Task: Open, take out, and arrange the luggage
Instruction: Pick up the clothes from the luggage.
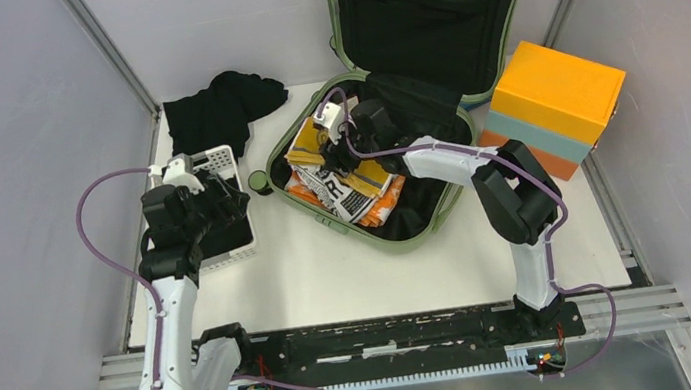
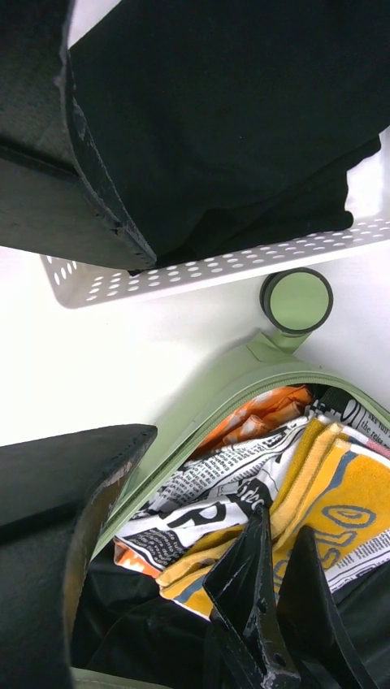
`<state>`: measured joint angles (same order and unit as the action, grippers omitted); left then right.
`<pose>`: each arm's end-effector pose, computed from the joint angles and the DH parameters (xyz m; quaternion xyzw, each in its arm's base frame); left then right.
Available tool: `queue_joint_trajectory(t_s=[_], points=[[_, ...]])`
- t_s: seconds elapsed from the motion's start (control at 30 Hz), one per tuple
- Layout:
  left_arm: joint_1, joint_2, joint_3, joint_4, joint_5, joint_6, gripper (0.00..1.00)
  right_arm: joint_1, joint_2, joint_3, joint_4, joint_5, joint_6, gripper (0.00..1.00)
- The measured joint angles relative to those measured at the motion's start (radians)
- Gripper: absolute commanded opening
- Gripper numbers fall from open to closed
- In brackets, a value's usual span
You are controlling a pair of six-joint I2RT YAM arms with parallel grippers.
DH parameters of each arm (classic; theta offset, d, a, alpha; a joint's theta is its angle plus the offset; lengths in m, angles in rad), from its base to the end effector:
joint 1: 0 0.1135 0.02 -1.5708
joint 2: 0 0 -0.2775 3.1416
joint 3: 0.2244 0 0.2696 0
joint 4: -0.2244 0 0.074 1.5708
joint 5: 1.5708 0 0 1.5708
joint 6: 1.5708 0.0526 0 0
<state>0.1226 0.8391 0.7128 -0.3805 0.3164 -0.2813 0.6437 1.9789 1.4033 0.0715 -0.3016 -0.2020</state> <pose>0.2117 0.0096 0.2862 -0.0924 0.8498 -0.1750 0.4886 0.3842 0.3078 0.2155 -0.4190 0.7450 0.2363 0.4621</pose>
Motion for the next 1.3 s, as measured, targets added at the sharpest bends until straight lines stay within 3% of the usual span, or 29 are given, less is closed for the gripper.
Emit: queue_joint_trajectory(t_s=[0.07, 0.17, 0.33, 0.5, 0.77, 0.97, 1.03, 1.17, 1.3], points=[[0.0, 0.001, 0.0, 0.002, 0.003, 0.0, 0.76, -0.002, 0.0, -0.003, 0.005, -0.008, 0.009, 0.47], [0.0, 0.001, 0.0, 0.004, 0.005, 0.0, 0.76, -0.005, 0.0, -0.013, 0.02, -0.021, 0.027, 0.47], [0.0, 0.002, 0.0, 0.015, 0.009, 0.0, 0.76, -0.01, -0.001, -0.026, 0.041, -0.045, 0.047, 0.58], [0.0, 0.005, 0.0, 0.017, 0.019, 0.0, 0.76, -0.018, -0.002, -0.035, 0.056, -0.069, 0.065, 0.58], [0.0, 0.005, 0.0, 0.017, 0.026, 0.0, 0.76, -0.019, -0.002, -0.036, 0.083, -0.091, 0.101, 0.43], [0.0, 0.005, 0.0, 0.018, 0.027, 0.0, 0.76, -0.019, -0.002, -0.036, 0.084, -0.09, 0.112, 0.39], [0.0, 0.005, 0.0, 0.018, 0.029, 0.0, 0.76, -0.019, -0.002, -0.035, 0.079, -0.086, 0.111, 0.4], [0.0, 0.007, 0.0, 0.022, 0.034, 0.0, 0.79, -0.019, -0.002, -0.034, 0.064, -0.077, 0.101, 0.51], [0.0, 0.017, -0.002, 0.033, 0.044, -0.001, 0.85, -0.019, -0.002, -0.026, 0.045, -0.067, 0.087, 0.51]])
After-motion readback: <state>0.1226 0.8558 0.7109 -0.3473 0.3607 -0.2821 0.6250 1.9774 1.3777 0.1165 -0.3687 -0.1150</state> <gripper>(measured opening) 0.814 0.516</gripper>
